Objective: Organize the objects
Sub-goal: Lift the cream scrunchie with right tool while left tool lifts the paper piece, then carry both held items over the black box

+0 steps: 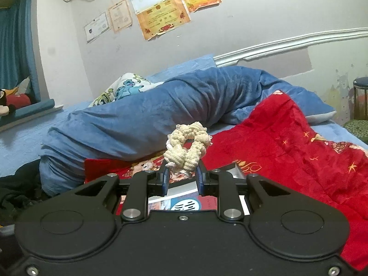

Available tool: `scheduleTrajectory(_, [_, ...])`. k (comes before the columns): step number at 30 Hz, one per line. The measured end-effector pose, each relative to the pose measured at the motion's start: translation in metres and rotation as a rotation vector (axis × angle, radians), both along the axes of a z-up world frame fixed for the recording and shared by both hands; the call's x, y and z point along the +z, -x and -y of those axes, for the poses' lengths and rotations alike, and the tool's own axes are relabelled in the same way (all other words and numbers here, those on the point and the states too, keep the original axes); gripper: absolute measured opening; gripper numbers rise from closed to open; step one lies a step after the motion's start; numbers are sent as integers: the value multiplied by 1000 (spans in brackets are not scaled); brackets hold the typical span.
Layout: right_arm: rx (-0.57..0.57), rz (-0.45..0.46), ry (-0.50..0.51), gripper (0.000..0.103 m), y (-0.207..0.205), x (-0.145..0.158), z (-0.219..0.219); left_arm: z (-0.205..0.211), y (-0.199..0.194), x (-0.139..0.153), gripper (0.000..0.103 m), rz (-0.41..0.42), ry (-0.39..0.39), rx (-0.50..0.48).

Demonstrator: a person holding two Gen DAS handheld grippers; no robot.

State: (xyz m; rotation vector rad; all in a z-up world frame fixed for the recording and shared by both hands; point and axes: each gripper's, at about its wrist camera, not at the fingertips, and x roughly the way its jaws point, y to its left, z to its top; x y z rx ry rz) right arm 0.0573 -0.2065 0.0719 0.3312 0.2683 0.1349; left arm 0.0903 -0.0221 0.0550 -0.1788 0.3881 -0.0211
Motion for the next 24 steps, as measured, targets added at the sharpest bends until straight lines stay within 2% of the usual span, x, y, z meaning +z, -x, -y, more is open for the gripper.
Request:
scheduleTrajectory(11, [-28,-9,12,22,-15,-5,13,23,-23,-8,33,-22,-5,-51])
scheduleTrajectory(16, [-22,-27,7,22,-21,-8,21,29,-31,-13,33,-27,-30,-70])
scheduleTrajectory(24, [-36,-29,-12,22,-35,-15,41,17,-45,-21,33,-20,-44,-62])
